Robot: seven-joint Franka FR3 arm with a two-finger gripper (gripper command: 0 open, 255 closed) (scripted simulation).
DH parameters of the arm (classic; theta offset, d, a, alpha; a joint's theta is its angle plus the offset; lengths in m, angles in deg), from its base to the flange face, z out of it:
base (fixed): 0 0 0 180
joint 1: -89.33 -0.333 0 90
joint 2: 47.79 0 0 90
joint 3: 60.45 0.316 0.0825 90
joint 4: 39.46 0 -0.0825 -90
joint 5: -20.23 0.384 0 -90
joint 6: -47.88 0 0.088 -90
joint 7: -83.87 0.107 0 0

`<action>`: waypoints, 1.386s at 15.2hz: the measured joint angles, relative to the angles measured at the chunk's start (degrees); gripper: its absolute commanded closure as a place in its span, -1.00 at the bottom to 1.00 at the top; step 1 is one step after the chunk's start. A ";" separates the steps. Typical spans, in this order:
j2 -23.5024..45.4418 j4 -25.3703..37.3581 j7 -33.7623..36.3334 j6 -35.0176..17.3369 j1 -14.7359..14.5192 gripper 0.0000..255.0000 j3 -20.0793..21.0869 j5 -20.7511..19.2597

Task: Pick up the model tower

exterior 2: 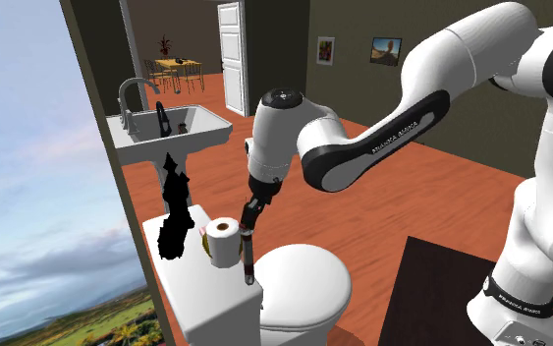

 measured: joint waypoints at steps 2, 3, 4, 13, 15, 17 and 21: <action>3.19 3.12 1.65 0.33 -1.15 -1.00 0.05 -1.99; 3.92 3.52 2.10 0.10 -1.38 -1.00 -0.02 -2.52; 4.86 3.99 2.60 -0.24 -1.61 -1.00 -0.15 -3.10; 7.43 2.56 5.28 -3.70 -2.14 1.00 -0.96 -5.72; 7.45 2.57 5.32 -3.76 -2.16 1.00 -0.96 -5.75; 7.44 2.56 5.36 -3.78 -2.17 1.00 -0.96 -5.77; 7.43 2.53 5.35 -3.83 -2.16 1.00 -0.96 -5.77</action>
